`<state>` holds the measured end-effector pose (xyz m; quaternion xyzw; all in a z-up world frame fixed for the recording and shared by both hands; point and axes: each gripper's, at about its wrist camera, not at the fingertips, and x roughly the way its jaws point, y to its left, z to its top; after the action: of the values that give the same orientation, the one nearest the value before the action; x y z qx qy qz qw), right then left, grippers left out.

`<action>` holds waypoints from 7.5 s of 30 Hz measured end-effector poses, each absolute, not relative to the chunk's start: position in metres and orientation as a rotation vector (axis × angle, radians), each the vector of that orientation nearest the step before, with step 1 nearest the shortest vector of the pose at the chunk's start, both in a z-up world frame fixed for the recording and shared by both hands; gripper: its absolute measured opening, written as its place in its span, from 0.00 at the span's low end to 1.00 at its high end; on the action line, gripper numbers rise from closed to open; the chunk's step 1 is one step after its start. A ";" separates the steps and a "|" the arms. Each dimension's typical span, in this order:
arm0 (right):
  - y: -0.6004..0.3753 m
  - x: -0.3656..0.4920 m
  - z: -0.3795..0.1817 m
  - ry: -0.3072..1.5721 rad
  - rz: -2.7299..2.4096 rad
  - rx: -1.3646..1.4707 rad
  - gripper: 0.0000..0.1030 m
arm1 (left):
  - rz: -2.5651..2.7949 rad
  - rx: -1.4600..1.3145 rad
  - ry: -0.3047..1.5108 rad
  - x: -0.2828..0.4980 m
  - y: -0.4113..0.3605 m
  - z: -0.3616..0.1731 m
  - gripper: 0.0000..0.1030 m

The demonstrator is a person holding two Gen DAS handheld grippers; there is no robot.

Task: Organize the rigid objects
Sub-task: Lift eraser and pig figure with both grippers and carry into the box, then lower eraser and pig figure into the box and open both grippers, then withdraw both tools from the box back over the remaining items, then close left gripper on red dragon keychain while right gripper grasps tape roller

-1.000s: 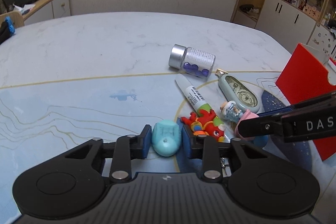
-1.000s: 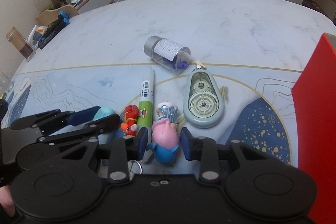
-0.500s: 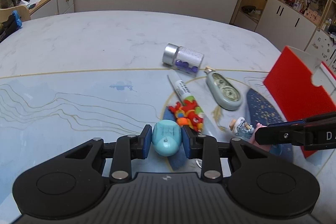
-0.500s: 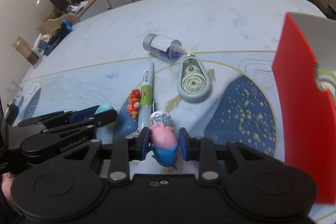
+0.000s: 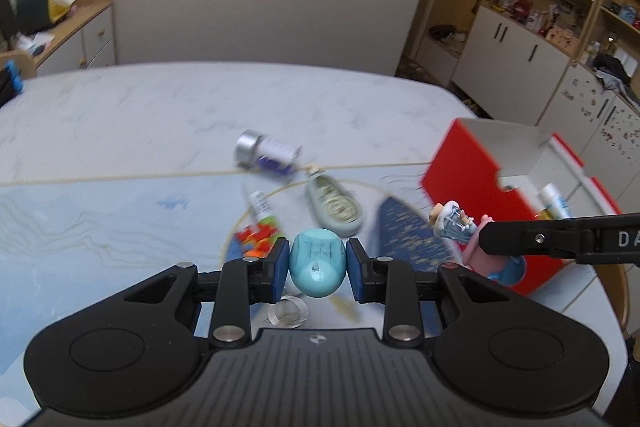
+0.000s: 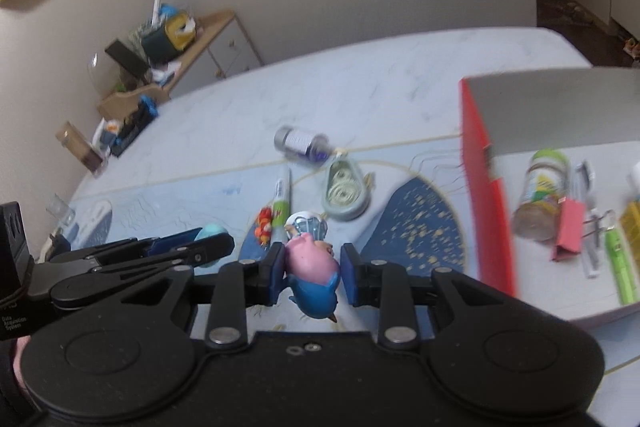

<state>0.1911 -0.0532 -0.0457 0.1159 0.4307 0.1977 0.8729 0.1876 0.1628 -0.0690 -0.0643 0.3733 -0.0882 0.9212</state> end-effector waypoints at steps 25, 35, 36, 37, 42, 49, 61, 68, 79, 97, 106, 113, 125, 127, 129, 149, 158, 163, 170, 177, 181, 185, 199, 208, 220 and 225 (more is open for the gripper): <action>-0.225 0.199 -0.036 0.785 0.237 0.361 0.28 | -0.355 -0.002 0.764 0.223 0.001 -0.043 0.29; -0.277 0.221 -0.052 0.799 0.184 0.340 0.28 | -0.447 0.112 0.864 0.242 -0.080 -0.064 0.29; -0.280 0.225 -0.055 0.805 0.184 0.338 0.28 | -0.449 0.126 0.882 0.245 -0.088 -0.067 0.29; -0.281 0.228 -0.057 0.808 0.184 0.332 0.28 | -0.448 0.139 0.897 0.247 -0.094 -0.070 0.29; -0.281 0.244 -0.070 0.835 0.201 0.294 0.28 | -0.435 0.204 0.977 0.260 -0.116 -0.085 0.29; -0.270 0.257 -0.085 0.878 0.249 0.206 0.28 | -0.390 0.236 1.062 0.277 -0.133 -0.099 0.29; -0.264 0.263 -0.095 0.931 0.286 0.122 0.28 | -0.336 0.237 1.164 0.293 -0.141 -0.121 0.29; -0.267 0.263 -0.103 0.968 0.283 0.106 0.28 | -0.313 0.219 1.209 0.298 -0.142 -0.130 0.29; -0.271 0.261 -0.102 0.989 0.308 0.124 0.29 | -0.288 0.217 1.215 0.298 -0.143 -0.131 0.29; -0.283 0.233 -0.060 0.891 0.389 0.146 0.33 | -0.284 0.064 1.019 0.260 -0.117 -0.078 0.29; -0.286 0.218 -0.039 0.813 0.410 0.154 0.43 | -0.251 0.031 0.889 0.232 -0.100 -0.051 0.29; -0.279 0.205 -0.027 0.774 0.420 0.145 0.58 | -0.230 -0.013 0.837 0.219 -0.074 -0.039 0.30; -0.240 0.180 -0.008 0.708 0.401 0.161 0.75 | -0.244 -0.050 0.748 0.192 -0.004 -0.023 0.68; -0.229 0.176 -0.007 0.700 0.401 0.163 0.78 | -0.246 -0.053 0.742 0.187 0.011 -0.022 0.68; -0.218 0.171 -0.006 0.689 0.410 0.176 0.85 | -0.245 -0.049 0.736 0.183 0.028 -0.022 0.74; -0.068 0.169 -0.009 0.719 0.408 0.132 0.98 | -0.214 -0.099 0.752 0.182 0.183 -0.060 1.00; -0.020 0.197 -0.027 0.794 0.398 0.039 0.97 | -0.212 -0.147 0.764 0.204 0.214 -0.092 1.00; -0.005 0.222 -0.043 0.830 0.371 0.007 0.96 | -0.211 -0.133 0.773 0.220 0.216 -0.109 1.00; 0.011 0.257 -0.070 0.897 0.327 -0.040 0.90 | -0.217 -0.131 0.805 0.239 0.221 -0.134 1.00; 0.019 0.286 -0.098 0.963 0.318 -0.060 0.81 | -0.237 -0.132 0.818 0.251 0.223 -0.149 0.99; 0.024 0.295 -0.108 0.987 0.328 -0.064 0.77 | -0.245 -0.133 0.820 0.256 0.223 -0.156 0.98; 0.028 0.302 -0.117 1.000 0.336 -0.070 0.72 | -0.259 -0.138 0.827 0.260 0.222 -0.159 0.82; 0.046 0.308 -0.132 1.004 0.352 -0.137 0.59 | -0.315 -0.173 0.811 0.258 0.216 -0.160 0.44; 0.052 0.306 -0.139 1.003 0.342 -0.188 0.50 | -0.314 -0.219 0.822 0.259 0.218 -0.159 0.34; 0.032 0.280 -0.127 1.018 0.292 -0.072 0.49 | -0.271 -0.209 0.821 0.252 0.221 -0.152 0.23; 0.021 0.262 -0.107 0.994 0.304 -0.021 0.49 | -0.251 -0.211 0.818 0.243 0.223 -0.147 0.23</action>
<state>0.2619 0.0206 -0.1074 -0.0100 0.4750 0.1451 0.8679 0.2433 0.2229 -0.1473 -0.1022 0.3960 -0.1214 0.9044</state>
